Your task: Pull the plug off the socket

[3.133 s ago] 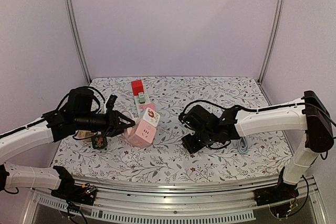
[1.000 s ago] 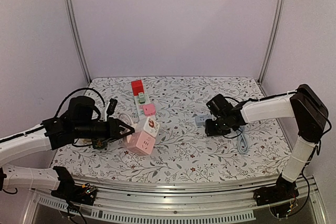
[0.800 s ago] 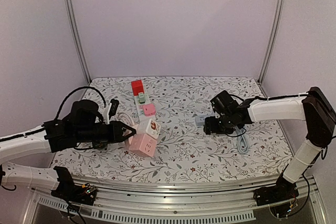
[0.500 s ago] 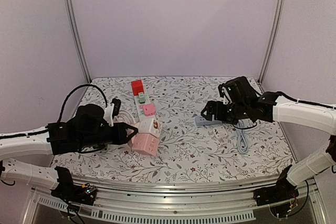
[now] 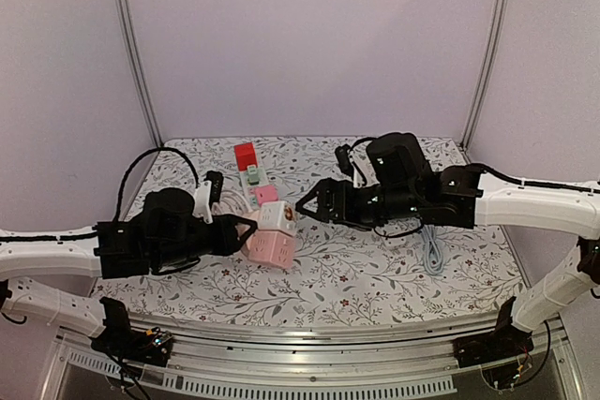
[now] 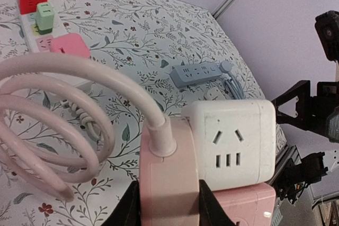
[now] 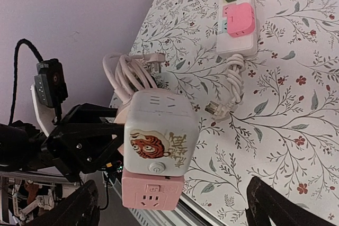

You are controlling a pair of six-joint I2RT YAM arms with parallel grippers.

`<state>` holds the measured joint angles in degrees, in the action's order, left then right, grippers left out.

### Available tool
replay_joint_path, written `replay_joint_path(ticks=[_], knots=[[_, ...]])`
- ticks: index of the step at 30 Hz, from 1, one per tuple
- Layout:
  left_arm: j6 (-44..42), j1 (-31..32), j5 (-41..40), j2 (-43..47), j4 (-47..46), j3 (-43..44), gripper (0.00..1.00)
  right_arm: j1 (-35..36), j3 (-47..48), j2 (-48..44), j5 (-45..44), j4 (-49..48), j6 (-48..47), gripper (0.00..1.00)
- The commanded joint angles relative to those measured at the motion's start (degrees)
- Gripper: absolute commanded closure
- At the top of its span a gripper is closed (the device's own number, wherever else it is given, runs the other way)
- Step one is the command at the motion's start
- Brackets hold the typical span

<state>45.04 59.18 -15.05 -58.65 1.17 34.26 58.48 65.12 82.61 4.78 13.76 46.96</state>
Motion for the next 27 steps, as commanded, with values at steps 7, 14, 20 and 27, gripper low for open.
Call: replay_joint_path(ticks=[7,14,20,27], knots=[[1.2,2.2,-1.1,0.0,-12.2,1.6,0.96,1.7,4.9,7.7,2.9,-3.3,1.2,0.02],[1.5,3.0,-1.0,-0.7,-12.6,1.5,0.96,2.3,6.7,10.4,3.7,-3.3,0.9,0.02],[1.3,3.1,-0.4,-1.3,-13.2,1.4,0.96,2.7,8.0,12.7,2.9,-3.5,2.0,0.05],[1.4,3.1,0.8,-2.5,-15.6,0.8,0.96,2.8,10.5,16.1,4.5,-4.7,4.6,0.12]])
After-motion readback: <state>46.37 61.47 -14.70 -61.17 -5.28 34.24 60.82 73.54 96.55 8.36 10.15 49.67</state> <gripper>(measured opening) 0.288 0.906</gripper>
